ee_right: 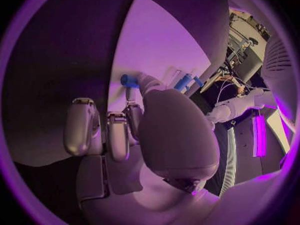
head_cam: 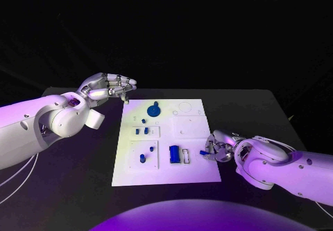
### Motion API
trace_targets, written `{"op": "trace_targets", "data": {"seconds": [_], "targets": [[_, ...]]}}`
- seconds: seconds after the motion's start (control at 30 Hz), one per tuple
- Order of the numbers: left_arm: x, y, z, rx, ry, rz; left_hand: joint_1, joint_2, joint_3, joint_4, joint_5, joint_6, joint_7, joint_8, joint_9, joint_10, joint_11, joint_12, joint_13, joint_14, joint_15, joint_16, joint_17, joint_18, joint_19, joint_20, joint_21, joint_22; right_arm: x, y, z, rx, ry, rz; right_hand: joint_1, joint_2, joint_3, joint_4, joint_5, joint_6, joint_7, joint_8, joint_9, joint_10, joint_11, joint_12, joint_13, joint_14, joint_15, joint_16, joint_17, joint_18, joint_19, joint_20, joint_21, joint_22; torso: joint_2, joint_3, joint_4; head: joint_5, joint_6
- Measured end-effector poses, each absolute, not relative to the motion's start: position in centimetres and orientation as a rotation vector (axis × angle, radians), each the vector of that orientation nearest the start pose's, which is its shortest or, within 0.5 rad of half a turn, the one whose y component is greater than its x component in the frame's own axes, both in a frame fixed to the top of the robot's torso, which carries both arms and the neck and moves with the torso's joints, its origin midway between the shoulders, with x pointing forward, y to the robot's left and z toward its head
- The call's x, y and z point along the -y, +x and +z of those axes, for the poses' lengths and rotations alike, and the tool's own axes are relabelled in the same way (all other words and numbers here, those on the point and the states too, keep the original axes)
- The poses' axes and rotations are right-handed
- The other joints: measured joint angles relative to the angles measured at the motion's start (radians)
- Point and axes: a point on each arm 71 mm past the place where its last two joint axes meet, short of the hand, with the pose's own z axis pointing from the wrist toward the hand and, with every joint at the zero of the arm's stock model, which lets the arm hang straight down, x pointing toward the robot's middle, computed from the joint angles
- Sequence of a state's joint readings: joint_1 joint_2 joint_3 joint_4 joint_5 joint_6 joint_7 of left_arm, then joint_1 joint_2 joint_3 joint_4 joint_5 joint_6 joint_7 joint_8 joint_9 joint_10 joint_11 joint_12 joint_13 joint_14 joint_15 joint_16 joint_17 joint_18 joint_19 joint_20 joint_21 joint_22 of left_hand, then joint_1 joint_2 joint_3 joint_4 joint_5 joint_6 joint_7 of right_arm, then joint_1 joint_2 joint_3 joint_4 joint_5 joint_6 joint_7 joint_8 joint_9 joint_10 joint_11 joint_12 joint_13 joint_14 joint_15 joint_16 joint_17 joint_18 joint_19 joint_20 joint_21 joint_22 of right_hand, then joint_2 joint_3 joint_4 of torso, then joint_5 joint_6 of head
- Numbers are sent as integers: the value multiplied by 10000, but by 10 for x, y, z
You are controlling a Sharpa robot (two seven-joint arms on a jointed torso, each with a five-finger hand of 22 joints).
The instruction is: Assemble the parts on the task board
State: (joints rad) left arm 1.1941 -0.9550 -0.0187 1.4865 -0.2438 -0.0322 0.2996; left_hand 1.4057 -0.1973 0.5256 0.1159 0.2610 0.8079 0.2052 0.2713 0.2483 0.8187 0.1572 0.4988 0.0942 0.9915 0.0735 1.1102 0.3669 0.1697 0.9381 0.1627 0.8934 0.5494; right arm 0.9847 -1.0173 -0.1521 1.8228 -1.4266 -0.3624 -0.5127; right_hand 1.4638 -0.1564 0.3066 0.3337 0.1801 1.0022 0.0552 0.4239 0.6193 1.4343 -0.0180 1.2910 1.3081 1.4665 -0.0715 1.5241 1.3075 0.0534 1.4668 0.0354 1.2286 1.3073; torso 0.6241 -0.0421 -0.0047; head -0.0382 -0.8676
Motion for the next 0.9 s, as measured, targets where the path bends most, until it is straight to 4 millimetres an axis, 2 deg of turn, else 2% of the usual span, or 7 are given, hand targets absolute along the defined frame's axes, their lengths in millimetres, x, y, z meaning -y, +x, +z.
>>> {"op": "trace_targets", "data": {"seconds": [0.1, 0.3, 0.47, 0.53, 0.73, 0.77, 0.9], "targets": [[-258, 486, -178, -16510, -8656, -15381, 0, 0, 0, 0, 0, 0, 0, 0, 0, 0, 0, 0, 0, 0, 0, 0, 0, 0, 0, 0, 0, 0, 222, 360, -291, -20645, 1607, 4196, -382, -317, 664, -30, 1, 0, -1, 97, -147, 0, 0, 0, 0, -21, -21, 0, 0, 0, 2, -2, 0, 0, 0, -1, 2, 0, 4], [-258, 486, -178, -16515, -8654, -15376, 0, 0, 0, 0, 0, 0, 0, 0, 1, 0, 0, 0, -8, 0, 0, 0, 0, 0, 0, 0, 0, -1, 223, 356, -290, -20666, 2203, 4292, -1344, -321, 1866, -609, 2, -157, 12, 196, 56, 76, 1, 130, -1, -37, -37, 0, -1, 0, 1, -1, 145, 8, 1, -7, 1, -3, 18], [-258, 486, -178, -16521, -8652, -15376, 0, 0, 0, 0, 0, 0, 0, 0, 1, 0, 0, 0, -8, 0, 0, 0, 0, 0, 0, 0, 0, -2, 220, 352, -288, -20770, 2714, 4497, -1719, -314, 2141, -774, 2, -220, 5, 258, 133, 112, -33, 171, -2, -37, -37, 0, -1, 0, -1, 0, 234, 7, 0, -12, 1, -24, 22], [-258, 486, -178, -16528, -8648, -15374, 0, 0, 0, 0, 0, -23, 23, 0, -8, 0, 0, 0, -8, 0, 0, 0, 0, 0, 0, 0, 0, 5, 217, 351, -285, -20767, 2918, 4616, -1931, -306, 2561, -1079, 0, -243, 25, 332, 134, 146, 1, 171, -2, -37, -37, 0, -1, 0, -1, 1, 234, 7, 1, -12, 1, -32, 20], [-258, 486, -178, -16547, -8639, -15361, 0, 0, 0, 0, 0, -21, 21, 0, -8, 0, 0, 0, -8, 0, 0, 0, 0, 0, 0, 0, 0, 7, 209, 351, -282, -20838, 3365, 4922, -2202, -282, 2636, -1113, -2, -273, 55, 335, 135, 145, 1, 171, -3, -36, -37, 0, -1, 0, -1, 1, 234, 6, 5, -12, 2, -20, 6], [-258, 486, -178, -16550, -8638, -15360, 0, 0, 0, 0, 0, -21, 21, 0, -8, 0, 0, 0, -8, 0, 0, 0, 0, 0, 0, 0, 0, 7, 207, 351, -282, -20862, 3404, 4980, -2235, -292, 2964, -1406, -8, -279, 60, 335, 135, 145, 1, 171, -3, -36, -37, 0, -2, 0, -2, 1, 234, 6, 6, -12, 2, -17, 3], [-257, 486, -178, -16560, -8632, -15362, 0, 0, 30, -30, 0, -21, 21, 0, -7, 0, 0, 0, -8, 0, 0, 0, 0, 0, 0, 0, 0, 7, 198, 351, -283, -20963, 3543, 5235, -2261, -318, 3034, -1475, -27, -296, 78, 335, 135, 145, 1, 170, -3, -36, -37, 0, -1, 0, -2, 2, 234, 6, 10, -12, -1, 6, -12]]}}
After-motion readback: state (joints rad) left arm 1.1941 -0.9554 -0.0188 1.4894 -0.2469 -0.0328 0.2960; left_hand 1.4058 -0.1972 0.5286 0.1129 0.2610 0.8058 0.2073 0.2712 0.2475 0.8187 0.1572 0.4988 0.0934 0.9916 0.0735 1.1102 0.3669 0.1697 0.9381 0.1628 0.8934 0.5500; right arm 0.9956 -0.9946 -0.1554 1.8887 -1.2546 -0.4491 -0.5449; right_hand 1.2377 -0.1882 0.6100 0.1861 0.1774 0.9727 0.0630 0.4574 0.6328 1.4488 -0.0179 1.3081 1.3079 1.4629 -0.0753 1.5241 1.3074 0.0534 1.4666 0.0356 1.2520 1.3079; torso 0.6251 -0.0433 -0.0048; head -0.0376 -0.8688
